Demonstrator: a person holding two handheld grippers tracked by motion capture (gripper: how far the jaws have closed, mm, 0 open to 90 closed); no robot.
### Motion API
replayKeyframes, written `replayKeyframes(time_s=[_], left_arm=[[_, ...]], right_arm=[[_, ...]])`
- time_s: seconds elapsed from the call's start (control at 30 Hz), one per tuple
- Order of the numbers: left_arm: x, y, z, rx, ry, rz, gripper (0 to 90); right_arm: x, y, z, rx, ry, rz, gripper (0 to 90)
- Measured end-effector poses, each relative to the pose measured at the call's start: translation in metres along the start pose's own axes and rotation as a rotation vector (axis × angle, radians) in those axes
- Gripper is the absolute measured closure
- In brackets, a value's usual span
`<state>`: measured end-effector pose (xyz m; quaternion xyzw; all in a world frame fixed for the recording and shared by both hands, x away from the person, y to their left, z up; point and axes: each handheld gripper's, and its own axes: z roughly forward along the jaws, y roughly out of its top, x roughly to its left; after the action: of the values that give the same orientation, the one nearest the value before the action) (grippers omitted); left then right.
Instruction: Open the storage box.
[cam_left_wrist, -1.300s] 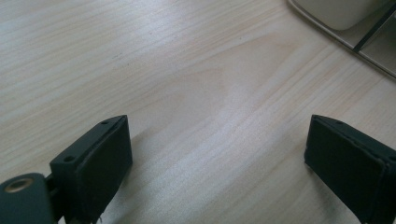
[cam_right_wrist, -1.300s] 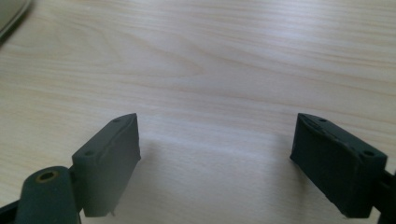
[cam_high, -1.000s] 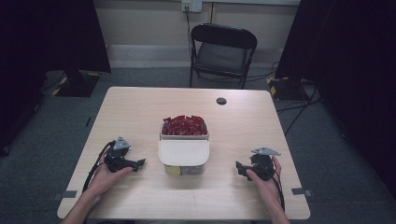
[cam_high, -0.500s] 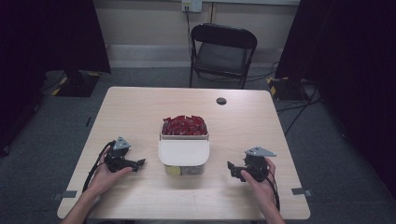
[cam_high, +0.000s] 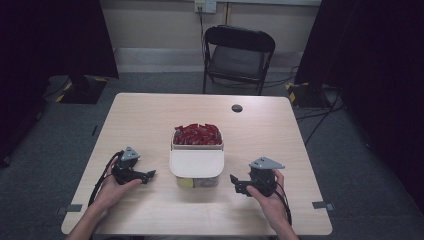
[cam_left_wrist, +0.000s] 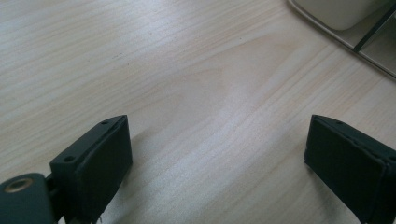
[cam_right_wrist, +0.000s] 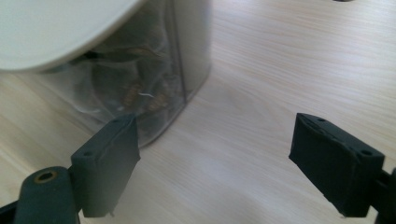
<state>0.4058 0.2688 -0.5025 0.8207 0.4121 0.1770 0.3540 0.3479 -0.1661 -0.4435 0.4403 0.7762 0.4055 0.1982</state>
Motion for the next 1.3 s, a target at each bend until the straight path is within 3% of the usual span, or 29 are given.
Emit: replayKeyframes(time_s=[0.2, 0.33, 0.63, 0.83, 1.3], left_arm=[[0.0, 0.0, 0.0, -0.001, -0.001, -0.001, 7.0], [0.0, 0.0, 0.0, 0.0, 0.001, 0.0, 7.0], [0.0, 0.0, 0.0, 0.0, 0.0, -0.002, 7.0], [0.0, 0.0, 0.0, 0.0, 0.001, -0.001, 7.0], [0.0, 0.0, 0.0, 0.0, 0.001, -0.002, 7.0]], right_arm=[[0.015, 0.005, 0.007, 0.005, 0.046, -0.023, 15.1], [0.025, 0.006, 0.014, 0.043, 0.081, -0.053, 15.8], [0.041, 0.015, 0.024, 0.025, 0.116, -0.097, 15.3], [0.045, 0.018, 0.029, 0.01, 0.149, -0.08, 14.8], [0.043, 0.024, 0.022, -0.016, 0.161, -0.053, 14.0]])
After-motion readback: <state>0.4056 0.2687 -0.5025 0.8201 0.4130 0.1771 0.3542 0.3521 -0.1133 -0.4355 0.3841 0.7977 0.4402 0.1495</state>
